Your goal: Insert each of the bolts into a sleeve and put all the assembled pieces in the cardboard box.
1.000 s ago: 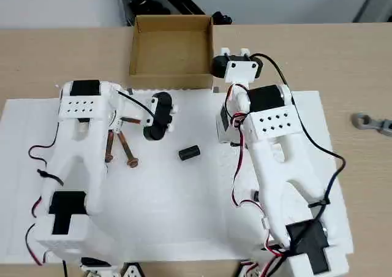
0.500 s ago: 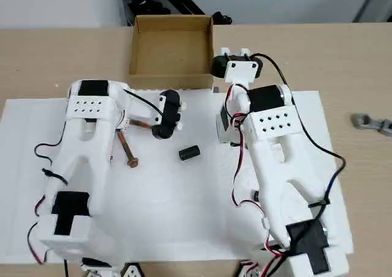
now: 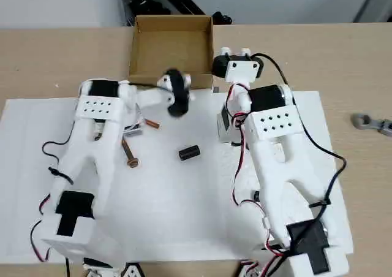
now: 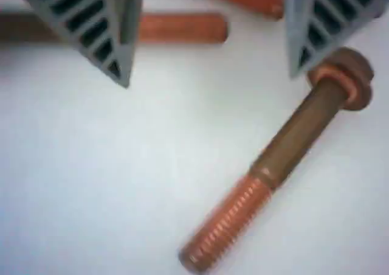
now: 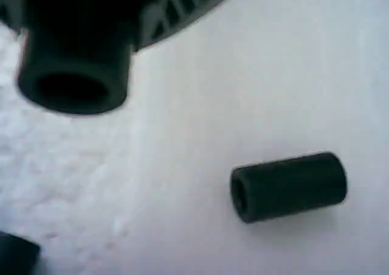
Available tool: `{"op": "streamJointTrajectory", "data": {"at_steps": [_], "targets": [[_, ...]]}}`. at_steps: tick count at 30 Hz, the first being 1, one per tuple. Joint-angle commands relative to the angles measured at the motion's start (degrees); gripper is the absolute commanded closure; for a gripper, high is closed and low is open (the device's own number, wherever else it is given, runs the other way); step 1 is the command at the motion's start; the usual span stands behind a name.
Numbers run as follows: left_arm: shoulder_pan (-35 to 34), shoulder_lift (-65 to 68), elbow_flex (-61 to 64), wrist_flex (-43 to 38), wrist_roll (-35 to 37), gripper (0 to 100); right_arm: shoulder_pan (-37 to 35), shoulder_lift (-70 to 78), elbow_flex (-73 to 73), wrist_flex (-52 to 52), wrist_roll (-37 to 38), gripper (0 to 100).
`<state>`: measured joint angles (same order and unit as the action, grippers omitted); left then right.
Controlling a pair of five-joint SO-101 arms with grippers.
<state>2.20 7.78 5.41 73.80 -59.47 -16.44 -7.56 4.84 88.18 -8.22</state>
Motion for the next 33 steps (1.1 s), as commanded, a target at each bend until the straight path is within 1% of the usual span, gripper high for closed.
{"op": "streamJointTrajectory", "data": {"at_steps": [1,4,7,10,15,18,21,23,24,28,33], "targets": [[0.79,-0.44,-3.21,-1.49,29.45,84,2.51,-3.12,-0.26,-0.31,0.53,98.8],[0.62,-0.44,-5.76,-1.49,49.67,84,3.21,-3.12,-0.26,-0.31,0.53,98.9],[0.44,-0.44,-7.08,-1.41,64.88,84,3.03,-3.12,-0.26,-0.31,0.53,99.0],[-0.70,-0.35,-7.08,-1.41,76.22,84,2.95,-3.12,-0.26,-0.31,0.53,99.1],[-5.63,-0.26,-6.99,-1.41,89.93,84,3.12,-2.95,-0.26,-0.31,0.53,99.1],[-6.68,-0.26,-6.99,-1.05,97.23,83,2.95,-2.95,-0.26,-0.31,0.53,99.1],[-6.42,-0.26,-6.90,0.70,104.00,77,2.95,-2.77,-0.18,-0.31,0.53,99.1],[-5.45,-0.26,-6.73,1.49,105.85,71,2.95,-2.95,-0.18,0.04,0.44,99.1],[-5.01,0.09,-6.73,2.02,106.11,71,2.86,-2.95,-0.18,0.31,0.44,99.1],[-4.84,4.40,-8.22,2.55,106.90,74,2.86,-2.77,-0.18,0.48,0.44,99.1],[-4.66,12.66,-14.20,4.66,112.18,76,2.77,-3.12,-0.18,0.48,0.44,99.1]]}}
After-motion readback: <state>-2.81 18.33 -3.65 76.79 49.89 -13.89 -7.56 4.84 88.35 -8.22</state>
